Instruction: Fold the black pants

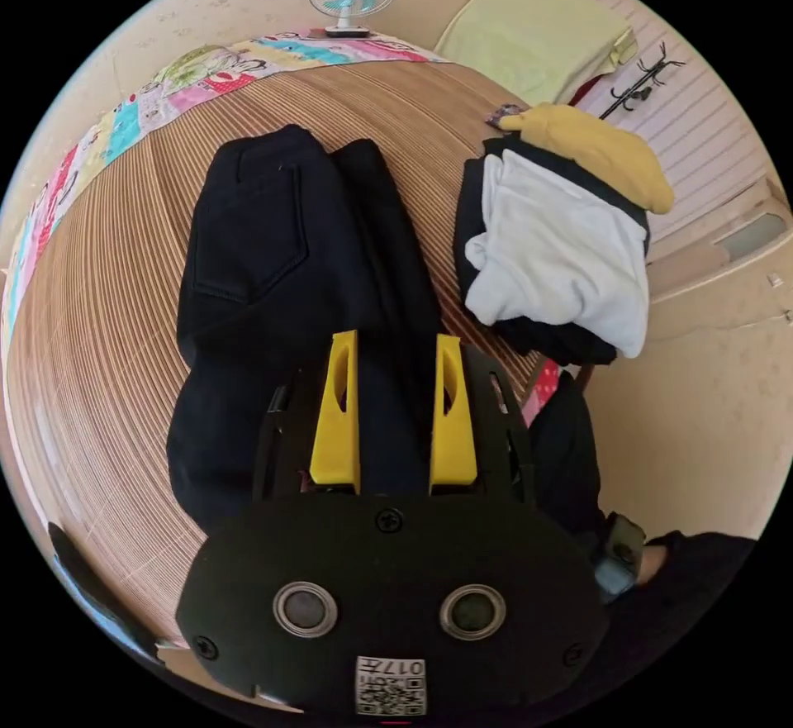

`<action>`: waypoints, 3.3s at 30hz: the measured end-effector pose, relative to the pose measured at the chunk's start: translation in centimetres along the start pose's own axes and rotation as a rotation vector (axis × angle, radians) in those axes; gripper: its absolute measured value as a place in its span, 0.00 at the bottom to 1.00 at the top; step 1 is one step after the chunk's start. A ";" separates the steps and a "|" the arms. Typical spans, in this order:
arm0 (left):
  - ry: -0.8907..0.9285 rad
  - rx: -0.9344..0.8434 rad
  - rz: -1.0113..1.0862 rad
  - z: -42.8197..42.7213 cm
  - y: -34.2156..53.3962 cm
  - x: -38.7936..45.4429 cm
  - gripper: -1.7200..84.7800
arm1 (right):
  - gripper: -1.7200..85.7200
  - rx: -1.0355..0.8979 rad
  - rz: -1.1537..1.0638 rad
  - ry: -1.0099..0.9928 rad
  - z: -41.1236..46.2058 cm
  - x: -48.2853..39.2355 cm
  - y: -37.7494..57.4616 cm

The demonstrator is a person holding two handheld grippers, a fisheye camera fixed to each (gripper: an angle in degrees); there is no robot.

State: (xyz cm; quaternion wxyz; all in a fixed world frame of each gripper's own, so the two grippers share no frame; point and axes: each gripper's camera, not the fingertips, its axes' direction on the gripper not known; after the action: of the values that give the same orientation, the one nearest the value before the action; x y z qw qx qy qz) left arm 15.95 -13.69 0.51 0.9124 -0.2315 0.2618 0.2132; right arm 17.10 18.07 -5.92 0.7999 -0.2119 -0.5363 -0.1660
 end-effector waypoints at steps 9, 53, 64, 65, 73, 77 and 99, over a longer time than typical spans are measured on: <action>0.550 0.329 -0.085 -5.3 9.4 -9.6 0.07 | 0.15 0.382 0.326 0.556 -12.6 3.3 4.7; 0.320 0.413 -0.339 -20.9 23.0 -31.2 0.16 | 0.09 0.408 0.060 0.634 -17.7 -1.3 -23.1; -0.005 0.120 -0.246 -10.1 22.2 -15.6 0.17 | 0.11 0.490 0.302 0.319 -7.9 2.7 -3.4; 0.011 0.147 -0.289 -10.0 22.2 -16.5 0.14 | 0.11 0.488 0.305 0.311 -7.6 2.4 -2.9; 0.940 0.520 -0.160 -15.0 30.9 -26.0 0.06 | 0.14 0.375 0.290 0.472 -8.6 0.5 -3.1; 0.627 0.460 -0.497 -16.8 39.7 -29.1 0.07 | 0.14 0.254 0.362 0.541 -6.8 1.5 -2.6; -0.036 0.198 -0.671 -17.2 30.1 -27.0 0.15 | 0.07 0.101 0.124 0.325 -1.4 1.9 0.4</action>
State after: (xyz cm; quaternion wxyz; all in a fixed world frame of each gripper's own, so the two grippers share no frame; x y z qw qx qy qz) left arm -26.74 -5.97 -6.30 0.9541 -0.2112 0.1744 -0.1209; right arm 19.11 17.55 -4.70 0.8944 -0.1745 -0.3935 -0.1214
